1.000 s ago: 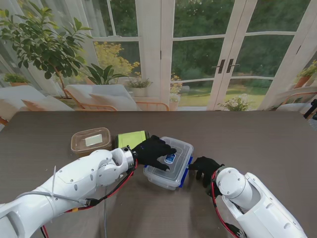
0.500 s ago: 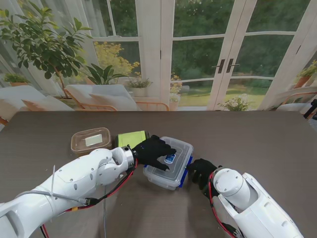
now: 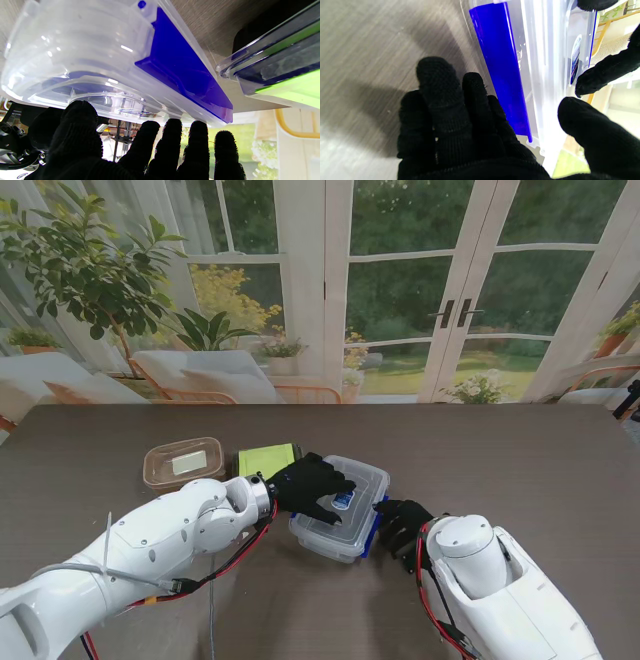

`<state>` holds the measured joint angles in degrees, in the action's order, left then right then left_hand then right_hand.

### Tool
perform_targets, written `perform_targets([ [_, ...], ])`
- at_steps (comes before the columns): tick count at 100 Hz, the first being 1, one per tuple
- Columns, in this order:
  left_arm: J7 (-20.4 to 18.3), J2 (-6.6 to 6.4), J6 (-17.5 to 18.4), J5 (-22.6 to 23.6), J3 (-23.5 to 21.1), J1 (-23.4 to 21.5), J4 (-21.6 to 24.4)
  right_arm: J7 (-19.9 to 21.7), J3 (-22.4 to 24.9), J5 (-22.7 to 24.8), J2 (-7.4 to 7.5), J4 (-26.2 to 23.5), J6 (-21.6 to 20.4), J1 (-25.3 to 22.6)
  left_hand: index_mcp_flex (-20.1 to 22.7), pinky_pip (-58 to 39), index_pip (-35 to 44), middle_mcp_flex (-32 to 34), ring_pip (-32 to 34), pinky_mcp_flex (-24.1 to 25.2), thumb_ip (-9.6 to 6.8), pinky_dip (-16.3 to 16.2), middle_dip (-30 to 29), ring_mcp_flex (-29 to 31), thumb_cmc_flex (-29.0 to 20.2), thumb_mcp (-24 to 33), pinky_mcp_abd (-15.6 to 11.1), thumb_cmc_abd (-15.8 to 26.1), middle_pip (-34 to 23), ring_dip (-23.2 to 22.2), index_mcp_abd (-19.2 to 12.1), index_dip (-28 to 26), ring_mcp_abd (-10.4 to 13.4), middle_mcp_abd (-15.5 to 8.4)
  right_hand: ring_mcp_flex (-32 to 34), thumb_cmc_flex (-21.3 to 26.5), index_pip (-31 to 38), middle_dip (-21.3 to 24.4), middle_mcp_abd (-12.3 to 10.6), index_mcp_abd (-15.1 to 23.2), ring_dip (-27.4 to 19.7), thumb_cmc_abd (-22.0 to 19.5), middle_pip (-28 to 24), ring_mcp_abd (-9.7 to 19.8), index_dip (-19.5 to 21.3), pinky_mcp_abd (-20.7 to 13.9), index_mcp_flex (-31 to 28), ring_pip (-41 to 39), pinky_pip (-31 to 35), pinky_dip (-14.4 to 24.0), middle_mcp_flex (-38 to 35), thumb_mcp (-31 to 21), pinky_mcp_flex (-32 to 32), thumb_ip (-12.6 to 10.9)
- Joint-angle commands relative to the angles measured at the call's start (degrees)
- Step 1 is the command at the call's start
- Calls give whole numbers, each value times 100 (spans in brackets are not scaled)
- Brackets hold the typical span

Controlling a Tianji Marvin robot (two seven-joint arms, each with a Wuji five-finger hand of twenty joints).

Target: Pair container bodies with their lids

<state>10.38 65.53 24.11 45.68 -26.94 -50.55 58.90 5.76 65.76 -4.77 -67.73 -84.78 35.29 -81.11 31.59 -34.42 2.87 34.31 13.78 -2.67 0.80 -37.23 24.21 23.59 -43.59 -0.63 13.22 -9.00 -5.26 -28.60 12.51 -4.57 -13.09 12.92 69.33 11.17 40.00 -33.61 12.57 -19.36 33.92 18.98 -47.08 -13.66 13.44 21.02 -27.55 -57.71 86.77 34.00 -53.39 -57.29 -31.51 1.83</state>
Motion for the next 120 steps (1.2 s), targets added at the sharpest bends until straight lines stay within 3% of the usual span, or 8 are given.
perform_targets([
  [1, -137, 11, 21, 18, 40, -30, -79, 156, -32, 12, -40, 7, 73, -97, 68, 178, 21, 174, -27, 119, 40, -44, 110, -102, 81, -34, -128, 55, -291, -62, -3, -26, 78, 9, -24, -218, 96, -107, 147, 54, 52, 16, -150, -227, 25, 306, -115, -120, -1, 154, -136, -34, -597, 183],
  [32, -147, 14, 29, 14, 71, -6, -95, 82, 88, -83, -58, -204, 163, -211, 67, 211, 19, 179, -33, 119, 39, -54, 111, -108, 80, -34, -126, 70, -293, -60, -2, -26, 77, 4, -120, -159, 226, -295, 101, 373, 101, 41, -364, -213, 83, 258, -466, -260, -71, 195, -68, -29, -466, 184],
  [49, -157, 18, 28, 3, 86, 1, -101, 24, 202, -112, -62, -406, 213, -308, 67, 228, 19, 182, -34, 117, 39, -59, 113, -109, 87, -35, -137, 86, -294, -60, -5, -26, 83, 10, -548, -133, 312, -796, 46, 728, 225, 25, -893, -92, 163, 58, -807, -607, -386, 86, 538, 30, -18, 188],
  [65, -172, 16, 23, 2, 100, 6, -98, 18, 275, -125, -54, -539, 289, -382, 64, 241, 18, 184, -34, 117, 33, -65, 114, -107, 89, -32, -130, 94, -295, -61, -10, -26, 83, 4, -1001, -99, 315, -981, 104, 965, 322, 18, -1048, -68, 239, -65, -1012, -877, -442, 112, 1079, 51, 346, 194],
  [83, -197, 12, 18, -4, 98, 6, -91, 163, 288, -75, 0, -635, 449, -444, 70, 257, 19, 199, -34, 120, 33, -69, 115, -99, 93, -33, -132, 104, -299, -60, -14, -26, 81, -5, -1208, -117, 26, -960, 133, 939, 342, -57, -987, -98, 199, -96, -475, -956, -470, 144, 1362, 147, 480, 194],
  [120, -217, 9, 33, -12, 110, 26, -120, 483, 79, -73, 73, -457, 633, -251, 84, 290, 21, 235, -31, 116, 31, -78, 119, -86, 89, -32, -130, 108, -306, -59, -6, -27, 83, -12, -1215, -221, -618, -775, 165, 267, 377, -322, -829, -136, -179, -62, 1418, -1043, -476, 230, 1525, 598, 482, 163],
])
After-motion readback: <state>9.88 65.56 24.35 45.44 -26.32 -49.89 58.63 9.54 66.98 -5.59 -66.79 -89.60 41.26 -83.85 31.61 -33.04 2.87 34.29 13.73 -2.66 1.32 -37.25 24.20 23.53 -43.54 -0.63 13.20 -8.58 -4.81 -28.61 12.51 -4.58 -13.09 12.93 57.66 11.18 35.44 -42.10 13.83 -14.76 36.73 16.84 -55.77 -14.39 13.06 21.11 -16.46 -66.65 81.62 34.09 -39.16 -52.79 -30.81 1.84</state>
